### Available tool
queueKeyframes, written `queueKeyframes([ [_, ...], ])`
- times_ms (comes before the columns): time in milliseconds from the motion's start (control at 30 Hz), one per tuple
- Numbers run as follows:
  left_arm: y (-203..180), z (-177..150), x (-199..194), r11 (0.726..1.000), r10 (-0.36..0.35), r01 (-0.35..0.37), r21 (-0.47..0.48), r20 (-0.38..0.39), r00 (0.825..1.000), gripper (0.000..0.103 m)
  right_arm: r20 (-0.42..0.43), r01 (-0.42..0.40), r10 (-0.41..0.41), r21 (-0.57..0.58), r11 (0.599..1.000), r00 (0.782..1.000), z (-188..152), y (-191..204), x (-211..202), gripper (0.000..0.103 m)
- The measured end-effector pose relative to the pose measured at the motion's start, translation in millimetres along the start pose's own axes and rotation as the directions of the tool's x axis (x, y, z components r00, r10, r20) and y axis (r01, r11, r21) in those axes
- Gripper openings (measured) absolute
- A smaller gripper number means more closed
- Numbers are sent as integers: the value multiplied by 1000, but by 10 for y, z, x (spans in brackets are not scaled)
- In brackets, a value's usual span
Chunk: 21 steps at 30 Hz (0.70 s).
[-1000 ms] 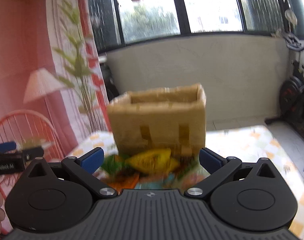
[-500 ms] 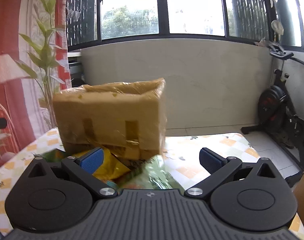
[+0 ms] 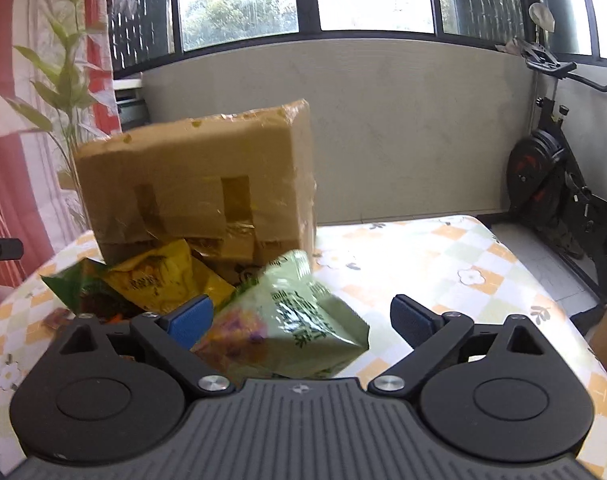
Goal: Organize snacks
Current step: 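Close the left gripper on the orange chip bag while the right gripper grasps the pale green bag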
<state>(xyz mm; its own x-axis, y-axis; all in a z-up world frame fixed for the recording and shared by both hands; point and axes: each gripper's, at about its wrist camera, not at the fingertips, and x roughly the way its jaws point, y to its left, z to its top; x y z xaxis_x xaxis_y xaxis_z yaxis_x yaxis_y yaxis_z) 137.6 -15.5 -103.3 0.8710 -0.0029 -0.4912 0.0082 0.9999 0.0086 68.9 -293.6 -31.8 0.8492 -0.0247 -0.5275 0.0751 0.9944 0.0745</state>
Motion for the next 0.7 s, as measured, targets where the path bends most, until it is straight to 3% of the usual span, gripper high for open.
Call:
queueKeyframes([
  [233,-24,-181,174,1000,13,-11,21,-68,998,102,-60,-105,113,114,988,992,-128,-88,202,98],
  [400,-115,-300,266,996,31,-23,82,-102,994,102,-89,-125,141,168,978,986,-179,-95,346,99],
  [533,-194,-410,314,995,-12,26,98,-148,989,102,-93,-132,150,175,976,984,-206,-42,418,99],
  [700,-234,-530,322,994,-28,46,99,-173,984,102,-78,-134,148,160,978,986,-237,-33,421,91],
])
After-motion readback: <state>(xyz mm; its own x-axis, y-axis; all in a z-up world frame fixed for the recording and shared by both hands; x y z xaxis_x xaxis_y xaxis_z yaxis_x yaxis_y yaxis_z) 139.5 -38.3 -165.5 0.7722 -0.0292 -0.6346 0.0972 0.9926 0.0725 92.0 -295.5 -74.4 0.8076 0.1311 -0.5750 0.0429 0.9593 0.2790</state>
